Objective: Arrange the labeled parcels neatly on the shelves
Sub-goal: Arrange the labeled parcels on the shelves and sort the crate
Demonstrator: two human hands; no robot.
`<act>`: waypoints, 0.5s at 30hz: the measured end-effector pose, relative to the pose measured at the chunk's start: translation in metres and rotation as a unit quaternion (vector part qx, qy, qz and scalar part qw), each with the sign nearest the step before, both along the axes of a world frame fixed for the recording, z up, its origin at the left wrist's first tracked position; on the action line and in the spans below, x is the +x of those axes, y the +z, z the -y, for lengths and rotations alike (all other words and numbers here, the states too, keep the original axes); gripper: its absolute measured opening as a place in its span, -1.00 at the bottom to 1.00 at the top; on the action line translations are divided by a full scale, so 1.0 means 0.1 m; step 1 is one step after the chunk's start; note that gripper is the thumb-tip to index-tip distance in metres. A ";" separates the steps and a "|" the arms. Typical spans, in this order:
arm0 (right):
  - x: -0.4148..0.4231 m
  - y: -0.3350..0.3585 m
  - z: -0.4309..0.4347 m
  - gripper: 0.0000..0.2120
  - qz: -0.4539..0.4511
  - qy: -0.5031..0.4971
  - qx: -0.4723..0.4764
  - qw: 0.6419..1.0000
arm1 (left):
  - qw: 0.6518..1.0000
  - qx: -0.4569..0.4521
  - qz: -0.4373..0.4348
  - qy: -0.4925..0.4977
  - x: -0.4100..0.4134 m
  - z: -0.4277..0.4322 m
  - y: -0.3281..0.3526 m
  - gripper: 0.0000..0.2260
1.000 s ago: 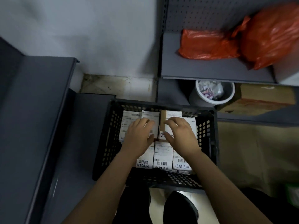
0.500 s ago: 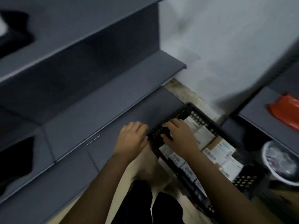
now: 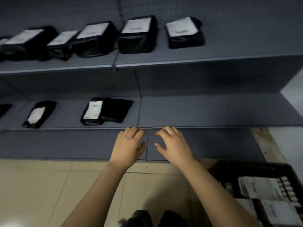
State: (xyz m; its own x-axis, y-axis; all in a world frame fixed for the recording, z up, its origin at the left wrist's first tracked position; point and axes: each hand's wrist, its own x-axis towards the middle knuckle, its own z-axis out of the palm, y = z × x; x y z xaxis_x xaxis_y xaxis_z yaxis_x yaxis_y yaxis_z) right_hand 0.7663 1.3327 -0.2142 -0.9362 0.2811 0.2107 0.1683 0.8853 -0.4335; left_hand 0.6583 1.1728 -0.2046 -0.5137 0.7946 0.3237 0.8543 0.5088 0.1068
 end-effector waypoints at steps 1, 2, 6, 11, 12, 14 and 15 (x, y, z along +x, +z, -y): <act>-0.10 0.03 0.10 -0.69 -0.001 0.013 0.002 1.000 | 1.000 0.007 -0.005 0.012 -0.05 0.12 0.01 -0.72; -0.23 0.06 0.23 -0.68 -0.003 0.030 0.005 1.000 | 0.999 0.016 -0.013 0.028 -0.11 0.29 0.03 -0.70; -0.74 0.16 0.80 -0.66 0.006 0.089 0.016 0.996 | 0.994 0.046 -0.045 0.085 -0.44 0.98 0.09 -0.71; -1.35 0.25 1.53 -0.66 0.001 0.134 0.025 0.991 | 0.989 0.048 -0.045 0.131 -0.90 1.81 0.17 -0.77; -1.49 0.26 1.67 -0.66 0.000 0.138 0.026 0.990 | 0.989 0.046 -0.042 0.137 -1.00 1.97 0.20 -0.76; -1.74 0.27 1.90 -0.67 -0.003 0.140 0.027 0.990 | 0.987 0.040 -0.039 0.149 -1.20 2.25 0.24 -0.72; -1.86 0.27 2.00 -0.68 -0.005 0.140 0.026 0.990 | 0.987 0.036 -0.039 0.154 -1.30 2.37 0.27 -0.71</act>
State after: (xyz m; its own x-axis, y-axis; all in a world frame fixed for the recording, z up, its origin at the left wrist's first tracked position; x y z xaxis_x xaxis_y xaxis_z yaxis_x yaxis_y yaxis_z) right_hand 0.5804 1.1323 -0.1870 -0.9736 -0.0010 0.2284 -0.0916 0.9179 -0.3861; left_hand 0.5280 0.9353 -0.1779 -0.6980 0.5786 0.4219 0.6678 0.7387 0.0917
